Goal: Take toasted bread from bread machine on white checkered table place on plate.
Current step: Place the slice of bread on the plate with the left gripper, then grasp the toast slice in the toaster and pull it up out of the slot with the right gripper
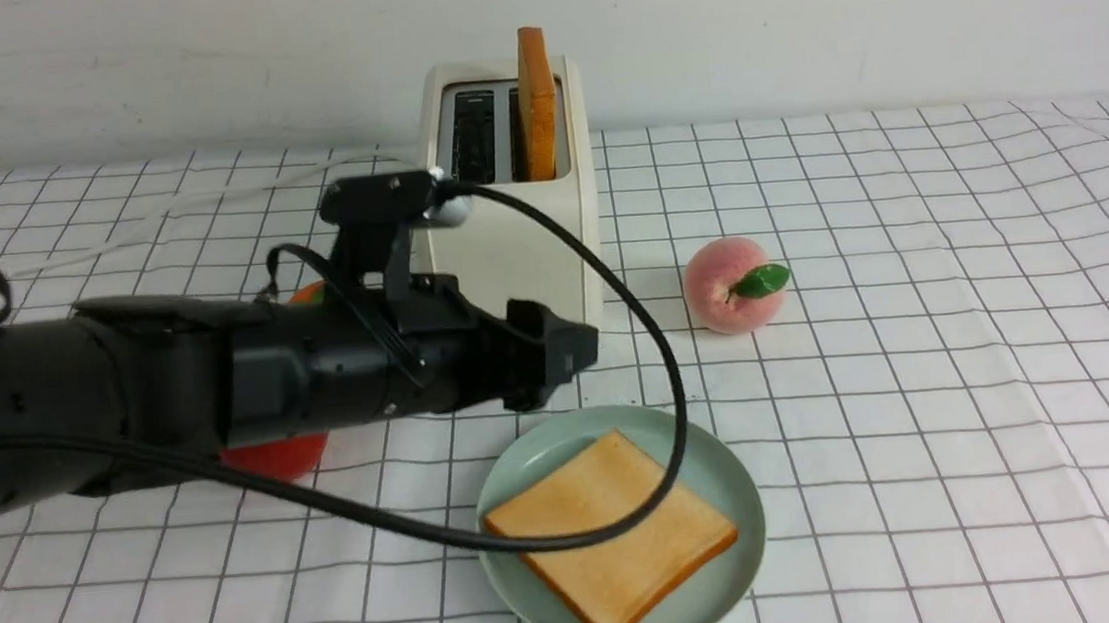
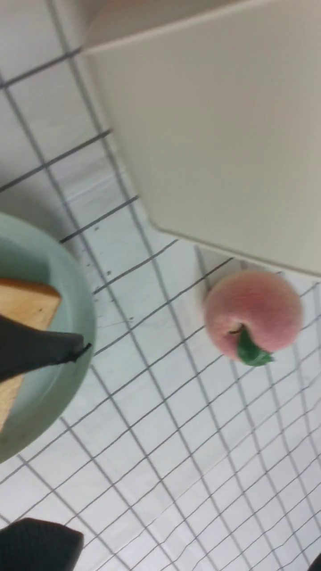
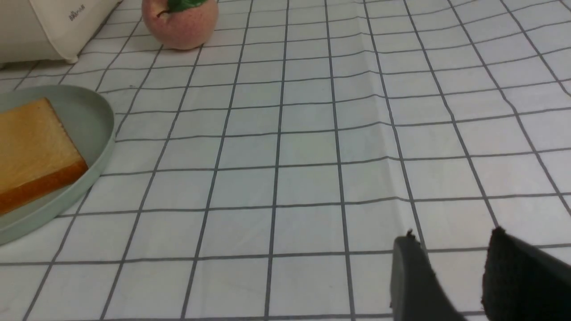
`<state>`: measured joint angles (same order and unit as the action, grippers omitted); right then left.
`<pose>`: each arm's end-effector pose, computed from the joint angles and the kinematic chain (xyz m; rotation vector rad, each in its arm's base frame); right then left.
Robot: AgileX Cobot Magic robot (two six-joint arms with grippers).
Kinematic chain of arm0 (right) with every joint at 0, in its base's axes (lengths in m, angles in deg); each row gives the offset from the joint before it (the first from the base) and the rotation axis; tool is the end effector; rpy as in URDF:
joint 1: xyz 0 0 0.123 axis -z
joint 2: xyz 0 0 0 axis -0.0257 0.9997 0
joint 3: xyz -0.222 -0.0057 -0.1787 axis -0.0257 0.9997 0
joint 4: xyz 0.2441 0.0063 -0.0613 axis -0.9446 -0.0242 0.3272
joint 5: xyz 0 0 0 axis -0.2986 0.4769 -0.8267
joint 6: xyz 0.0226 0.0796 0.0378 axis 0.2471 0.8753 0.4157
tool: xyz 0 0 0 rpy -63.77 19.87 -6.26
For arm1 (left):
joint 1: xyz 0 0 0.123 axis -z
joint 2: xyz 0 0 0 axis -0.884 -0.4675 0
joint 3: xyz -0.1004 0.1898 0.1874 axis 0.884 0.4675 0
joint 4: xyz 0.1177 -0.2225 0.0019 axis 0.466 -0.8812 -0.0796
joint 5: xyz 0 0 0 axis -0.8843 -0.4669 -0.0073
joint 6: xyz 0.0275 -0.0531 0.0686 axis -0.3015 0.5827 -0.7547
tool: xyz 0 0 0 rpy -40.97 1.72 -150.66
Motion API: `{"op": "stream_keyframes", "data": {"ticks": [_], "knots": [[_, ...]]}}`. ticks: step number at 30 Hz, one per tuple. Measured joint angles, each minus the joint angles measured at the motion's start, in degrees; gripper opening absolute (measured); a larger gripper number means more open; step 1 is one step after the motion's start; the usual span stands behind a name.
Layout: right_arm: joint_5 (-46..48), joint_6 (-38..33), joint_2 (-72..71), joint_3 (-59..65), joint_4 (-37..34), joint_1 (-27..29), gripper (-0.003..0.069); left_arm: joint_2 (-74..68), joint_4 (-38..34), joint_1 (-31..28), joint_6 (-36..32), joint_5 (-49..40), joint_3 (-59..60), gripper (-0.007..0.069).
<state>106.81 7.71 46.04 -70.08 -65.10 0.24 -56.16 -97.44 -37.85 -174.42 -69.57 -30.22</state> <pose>0.0513 0.0037 0.1731 0.1051 1.8955 0.1455 0.2998 -0.1627 0.2556 0.4194 2.0727 -0.6590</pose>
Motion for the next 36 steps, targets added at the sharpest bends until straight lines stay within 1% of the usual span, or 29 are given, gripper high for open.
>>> {"op": "stream_keyframes", "data": {"ticks": [1, 3, 4, 5, 6, 7, 8, 9, 10, 12, 13, 14, 19, 20, 24, 27, 32, 36], "knots": [[0.00, 0.00, 0.00, 0.00, 0.00, 0.00, 0.0240, 1.52, 0.35, 0.00, -0.19, 0.90, 0.00, 0.0461], [0.00, 0.00, 0.00, 0.00, 0.00, 0.00, 0.0240, 5.66, 0.69, 0.00, 0.05, 1.75, 0.00, 0.0397], [0.00, 0.00, 0.00, 0.00, 0.00, 0.00, 0.0240, 6.13, 0.74, 0.00, 0.17, 1.75, 0.00, 0.0388], [0.00, 0.00, 0.00, 0.00, 0.00, 0.00, 0.0240, 9.38, 0.96, 0.00, 1.53, 2.21, 0.00, 0.0307], [0.00, 0.00, 0.00, 0.00, 0.00, 0.00, 0.0240, 11.81, 1.16, 0.00, 2.54, 2.48, 0.00, 0.0252], [0.00, 0.00, 0.00, 0.00, 0.00, 0.00, 0.0240, 14.29, 1.76, 0.00, 4.35, 3.05, 0.12, 0.0161], [0.00, 0.00, 0.00, 0.00, 0.00, 0.00, 0.0240, 16.85, 2.36, 0.00, 5.60, 3.53, 0.42, 0.0098], [0.00, 0.00, 0.00, 0.00, 0.00, 0.00, 0.0240, 19.88, 3.87, 0.00, 7.69, 4.34, 1.03, 0.0025], [0.00, 0.00, 0.00, 0.00, 0.00, 0.00, 0.0240, 21.93, 5.39, 0.00, 8.87, 5.05, 1.62, -0.0010], [0.00, 0.00, 0.00, 0.00, 0.00, 0.00, 0.0240, 24.95, 7.31, 0.00, 10.53, 5.76, 2.80, -0.0013], [0.00, 0.00, 0.00, 0.00, 0.00, 0.00, 0.0240, 29.45, 9.81, 0.00, 12.55, 6.74, 5.11, -0.0013], [0.00, 0.00, 0.00, 0.00, 0.00, 0.00, 0.0240, 31.39, 10.93, 0.00, 13.17, 7.03, 6.37, -0.0013], [0.00, 0.00, 0.00, 0.00, -0.06, 0.00, 0.0240, 42.55, 14.76, 0.00, 14.42, 7.75, 15.44, -0.0013], [0.00, 0.00, 0.00, 0.00, -0.06, 0.00, 0.0240, 42.99, 14.76, 0.00, 14.40, 7.74, 15.82, -0.0013], [0.00, 0.00, 0.00, 0.00, -0.19, 0.00, 0.0240, 52.77, 15.15, 0.00, 15.21, 8.15, 24.26, -0.0013], [0.00, 0.00, 0.00, 0.00, -0.02, 0.00, 0.0240, 57.28, 15.06, 0.00, 15.21, 9.37, 27.45, -0.0013], [-0.05, 0.00, 0.00, 0.00, 0.04, 0.00, 0.0240, 61.59, 12.02, 0.00, 15.40, 11.85, 28.76, -0.0013], [-2.25, -0.14, 0.00, 0.38, 1.10, 0.00, 0.0240, 62.07, 8.60, 0.00, 15.45, 12.85, 28.76, -0.0013]]}}
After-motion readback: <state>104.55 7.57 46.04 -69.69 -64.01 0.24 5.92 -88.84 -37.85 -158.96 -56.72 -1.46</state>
